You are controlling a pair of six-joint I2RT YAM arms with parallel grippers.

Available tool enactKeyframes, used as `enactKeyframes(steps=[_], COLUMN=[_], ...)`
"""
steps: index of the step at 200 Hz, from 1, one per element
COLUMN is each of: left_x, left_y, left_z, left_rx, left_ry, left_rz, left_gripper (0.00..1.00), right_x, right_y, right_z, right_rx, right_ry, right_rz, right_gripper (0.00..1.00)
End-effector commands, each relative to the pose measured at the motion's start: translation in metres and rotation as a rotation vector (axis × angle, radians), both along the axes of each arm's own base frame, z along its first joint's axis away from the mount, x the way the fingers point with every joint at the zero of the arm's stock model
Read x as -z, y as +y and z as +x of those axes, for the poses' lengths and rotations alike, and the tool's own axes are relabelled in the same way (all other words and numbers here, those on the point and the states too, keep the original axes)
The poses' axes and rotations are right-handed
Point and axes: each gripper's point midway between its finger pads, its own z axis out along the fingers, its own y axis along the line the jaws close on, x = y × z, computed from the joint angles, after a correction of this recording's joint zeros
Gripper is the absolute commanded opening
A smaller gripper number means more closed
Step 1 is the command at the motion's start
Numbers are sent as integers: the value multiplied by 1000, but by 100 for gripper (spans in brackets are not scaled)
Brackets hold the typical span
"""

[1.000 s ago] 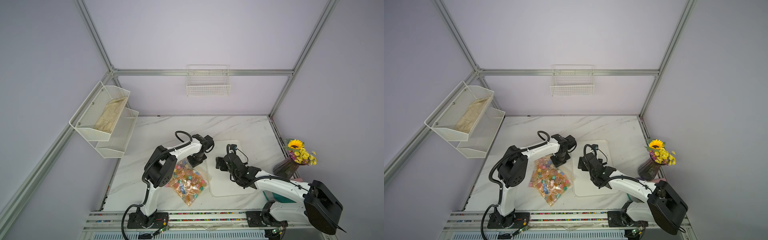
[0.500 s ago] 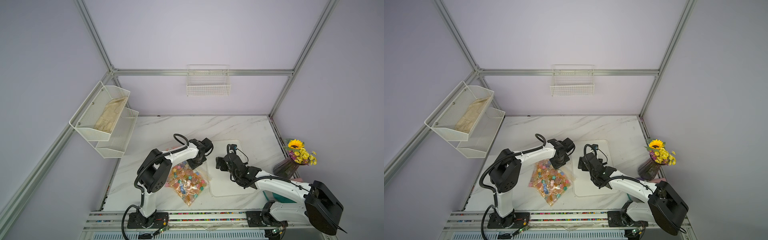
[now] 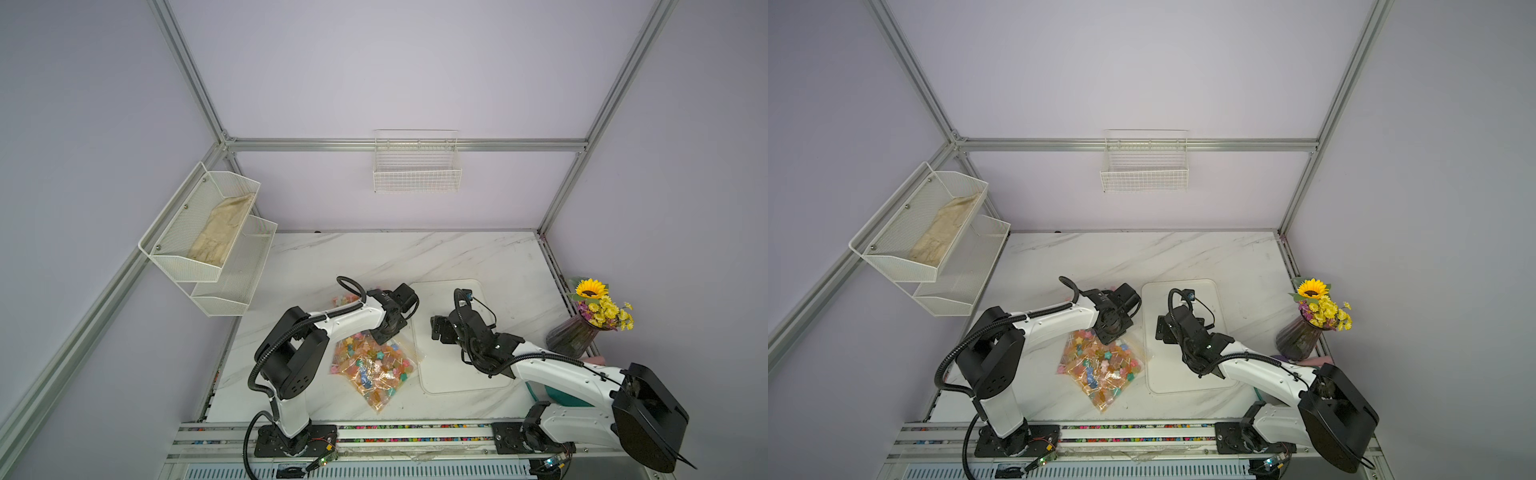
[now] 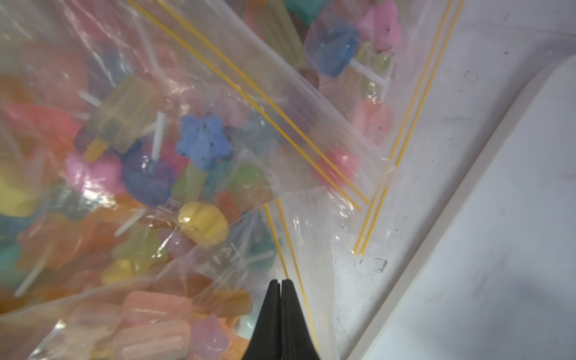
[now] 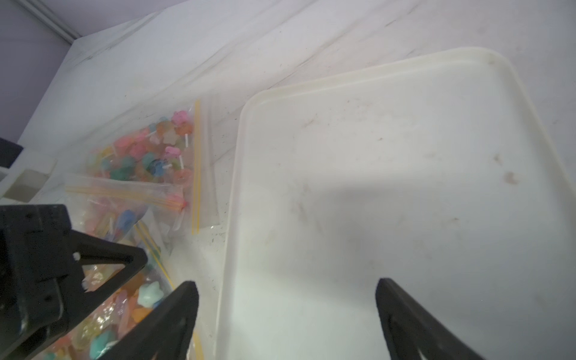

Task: Pour candies out of the ziploc bag
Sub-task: Open the ziploc bag at the center of the board.

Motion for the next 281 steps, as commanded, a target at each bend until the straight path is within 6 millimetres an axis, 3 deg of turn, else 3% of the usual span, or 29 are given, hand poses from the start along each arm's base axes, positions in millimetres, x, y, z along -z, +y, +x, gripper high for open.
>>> enactKeyframes(steps=[1, 25, 48, 68, 80, 98, 120, 179, 236, 281], left_x=[-17, -21, -21, -17, -14, -12, -15, -20, -20, -14], left_y=[-7, -10, -6, 0, 3, 6, 0, -19, -29, -34], left_z=[11, 12, 5, -7, -14, -26, -30, -29, -16, -6], left_rx=[29, 44, 50, 55, 36, -17, -44, -75, -87, -95], left_ry=[-131, -171, -166, -130, -92, -29, 25, 115, 138, 152], left_rz=[-72, -111, -124, -126, -127, -119, -121, -85, -41, -5], left_gripper=[0, 0, 0, 38, 51, 66, 74, 70, 70, 61], right_x=[-26, -32, -25, -14, -7, 1, 2, -9, -9, -9], right_y=[37, 52, 55, 56, 48, 32, 13, -33, -41, -44], right_z=[-9, -16, -17, -17, -14, -6, 5, 19, 18, 17], right_rx=[-194, -278, -285, -274, -213, -114, -21, 118, 126, 126], right_ry=[-50, -56, -24, 23, 53, 82, 102, 85, 56, 44], right_rz=[133, 187, 187, 182, 166, 153, 177, 235, 202, 187], right_gripper=[90, 87, 85, 84, 85, 88, 91, 93, 93, 94])
